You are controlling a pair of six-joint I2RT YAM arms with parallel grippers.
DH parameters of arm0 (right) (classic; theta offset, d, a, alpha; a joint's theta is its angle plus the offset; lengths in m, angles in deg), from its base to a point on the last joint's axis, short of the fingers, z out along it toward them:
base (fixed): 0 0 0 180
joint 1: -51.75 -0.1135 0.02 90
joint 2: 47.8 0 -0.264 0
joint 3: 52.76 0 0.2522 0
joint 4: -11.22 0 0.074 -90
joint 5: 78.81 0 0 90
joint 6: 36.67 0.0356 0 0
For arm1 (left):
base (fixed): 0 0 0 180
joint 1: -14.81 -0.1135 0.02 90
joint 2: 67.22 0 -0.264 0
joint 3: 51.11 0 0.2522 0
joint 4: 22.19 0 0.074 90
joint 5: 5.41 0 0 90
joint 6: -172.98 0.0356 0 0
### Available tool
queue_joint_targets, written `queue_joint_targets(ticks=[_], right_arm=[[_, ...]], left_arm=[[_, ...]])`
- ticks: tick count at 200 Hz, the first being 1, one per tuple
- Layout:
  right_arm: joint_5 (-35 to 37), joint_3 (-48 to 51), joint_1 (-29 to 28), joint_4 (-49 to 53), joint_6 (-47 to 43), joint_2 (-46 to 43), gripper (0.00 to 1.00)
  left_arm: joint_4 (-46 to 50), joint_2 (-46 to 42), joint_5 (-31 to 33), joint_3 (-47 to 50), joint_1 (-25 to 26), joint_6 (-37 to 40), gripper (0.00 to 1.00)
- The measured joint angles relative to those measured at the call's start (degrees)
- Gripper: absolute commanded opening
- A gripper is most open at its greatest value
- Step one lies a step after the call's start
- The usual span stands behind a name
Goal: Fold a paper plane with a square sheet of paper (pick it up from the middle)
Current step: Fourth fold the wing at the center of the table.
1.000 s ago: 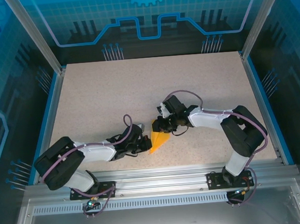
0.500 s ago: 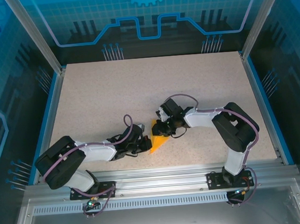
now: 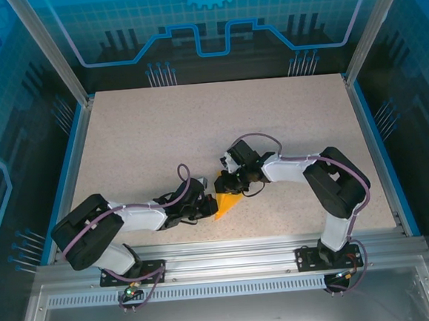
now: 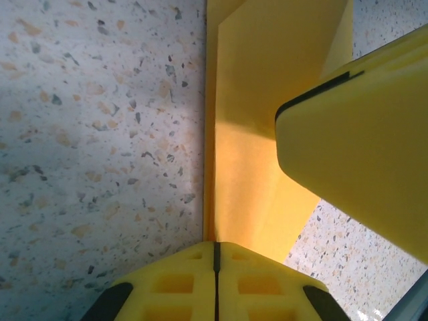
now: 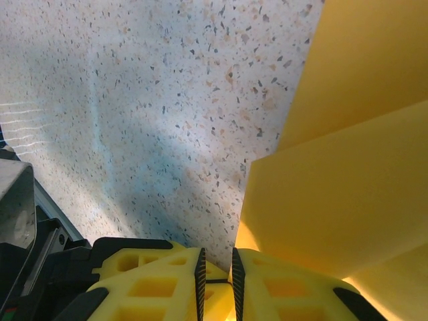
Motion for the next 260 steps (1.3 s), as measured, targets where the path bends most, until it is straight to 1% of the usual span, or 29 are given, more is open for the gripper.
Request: queue_joint_targets(ticks=[49,101,131,167,188,197,211,243,260], right_arm=[[0.1,-0.3,0.0,0.1,0.0,1.1,0.20],[1.8,-0.2,0.0,0.7,0.0,2.3,0.18],[2.6,0.8,0.1,0.5,0.0,2.3,0.18],[2.8,2.2,0.2,-1.3,0.0,2.2,0.18],[2.5,2.4,0.4,-1.9,0.0,2.2,0.17],[2.4,2.6,0.5,-2.1,0.0,2.2,0.17],[2.2,3.2,0.5,-3.0,-0.1,2.1,0.17],[1.9,3.6,0.6,-3.7,-0.3,2.0,0.17],[1.9,3.6,0.6,-3.7,-0.3,2.0,0.17]], left_arm=[[-0.5,0.5,-0.3,-0.1,0.0,0.2,0.09],[-0.9,1.1,-1.1,-0.4,-0.1,1.2,0.11],[-0.9,1.1,-1.1,-0.5,-0.1,1.4,0.13],[-0.7,0.9,-1.5,-0.7,-0.1,1.5,0.20],[1.2,-0.7,-1.5,-0.7,-0.1,1.5,0.24],[2.2,-1.9,-1.5,-0.7,-0.1,1.5,0.27],[3.5,-4.2,-1.5,-0.7,-0.1,1.5,0.28],[5.5,-10.3,-1.7,-0.7,-0.1,1.5,0.27],[5.6,-11.5,-2.9,-0.8,-0.1,1.6,0.26]])
